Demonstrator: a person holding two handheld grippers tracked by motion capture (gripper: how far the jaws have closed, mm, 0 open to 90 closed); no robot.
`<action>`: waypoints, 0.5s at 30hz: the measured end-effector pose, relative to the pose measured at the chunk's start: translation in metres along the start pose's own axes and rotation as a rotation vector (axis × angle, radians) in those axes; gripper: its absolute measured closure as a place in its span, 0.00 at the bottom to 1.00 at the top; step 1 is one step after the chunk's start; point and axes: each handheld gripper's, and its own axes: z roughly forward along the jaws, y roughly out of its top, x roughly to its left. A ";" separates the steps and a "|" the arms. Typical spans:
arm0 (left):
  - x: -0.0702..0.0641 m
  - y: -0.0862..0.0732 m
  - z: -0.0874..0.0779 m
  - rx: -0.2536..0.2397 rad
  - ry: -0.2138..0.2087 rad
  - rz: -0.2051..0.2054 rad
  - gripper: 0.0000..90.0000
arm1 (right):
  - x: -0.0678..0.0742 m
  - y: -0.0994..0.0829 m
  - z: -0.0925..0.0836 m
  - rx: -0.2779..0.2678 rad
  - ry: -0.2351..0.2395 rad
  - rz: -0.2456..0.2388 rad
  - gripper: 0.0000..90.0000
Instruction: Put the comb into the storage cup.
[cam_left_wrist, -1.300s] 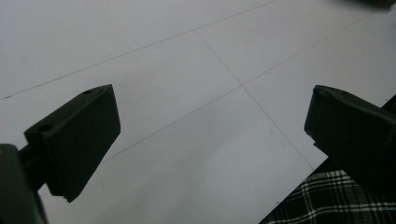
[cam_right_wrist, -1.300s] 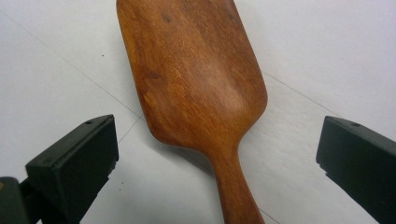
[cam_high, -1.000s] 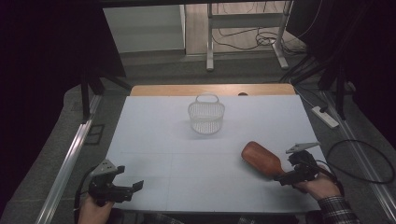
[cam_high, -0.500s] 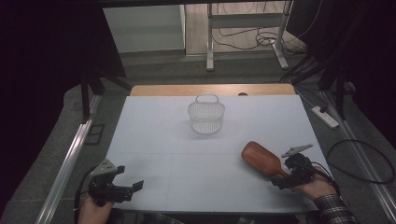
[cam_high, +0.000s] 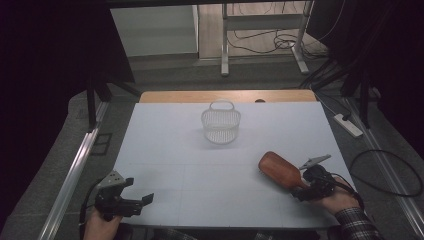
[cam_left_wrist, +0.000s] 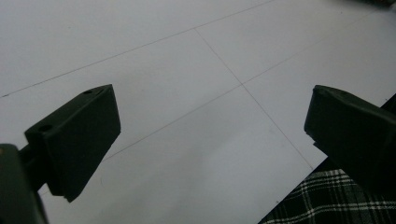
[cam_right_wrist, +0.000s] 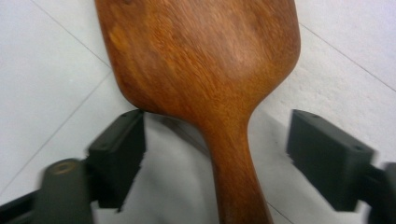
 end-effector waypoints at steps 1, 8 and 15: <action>0.000 0.000 0.000 0.000 0.000 0.000 0.04 | 0.000 0.000 -0.001 -0.002 0.002 -0.002 0.32; 0.000 0.000 0.000 0.001 0.000 0.000 0.04 | 0.001 0.001 -0.001 0.009 0.029 -0.039 0.60; 0.000 0.000 0.000 0.000 0.001 0.002 0.04 | -0.001 0.000 -0.004 0.017 0.059 -0.021 0.78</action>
